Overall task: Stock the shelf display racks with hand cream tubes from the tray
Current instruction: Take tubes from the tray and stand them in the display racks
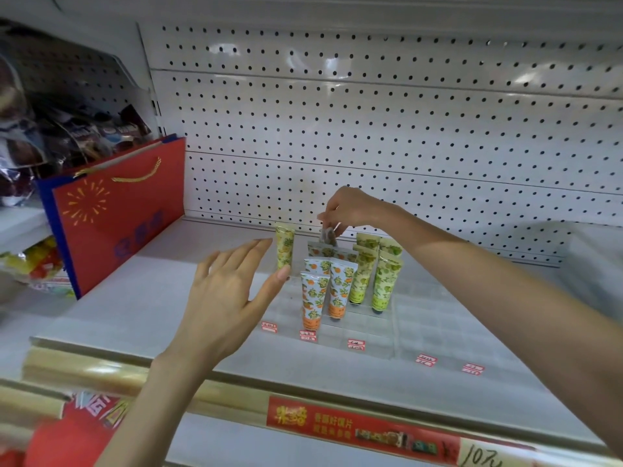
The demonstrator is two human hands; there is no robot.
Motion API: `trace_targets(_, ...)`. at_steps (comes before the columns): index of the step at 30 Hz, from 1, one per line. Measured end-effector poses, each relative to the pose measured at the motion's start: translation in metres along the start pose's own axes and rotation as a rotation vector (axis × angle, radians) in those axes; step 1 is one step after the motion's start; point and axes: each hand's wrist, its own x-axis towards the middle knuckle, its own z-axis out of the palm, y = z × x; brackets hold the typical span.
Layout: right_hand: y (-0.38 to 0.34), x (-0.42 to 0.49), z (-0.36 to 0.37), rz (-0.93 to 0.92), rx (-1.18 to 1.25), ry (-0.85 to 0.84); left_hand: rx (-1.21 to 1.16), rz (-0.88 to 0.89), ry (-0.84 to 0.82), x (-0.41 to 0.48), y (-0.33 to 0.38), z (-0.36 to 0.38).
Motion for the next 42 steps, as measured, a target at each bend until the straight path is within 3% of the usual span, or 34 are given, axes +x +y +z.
trace_targets(7, 0.011, -0.009, -0.005, 0.003, -0.164, 0.08, -0.001, -0.002, 0.004, -0.001, 0.0, 0.001)
trace_targets(16, 0.019, -0.028, -0.009, -0.099, -0.082, 0.127, 0.028, 0.022, -0.011, 0.0, 0.007, 0.004)
trace_targets(35, 0.02, -0.048, 0.0, -0.061, 0.04, 0.143, 0.118, 0.035, -0.094, -0.019, 0.003, 0.002)
trace_targets(42, 0.02, -0.059, -0.01, -0.028, 0.12, 0.255, 0.074, 0.083, -0.094, -0.016, 0.002, -0.002)
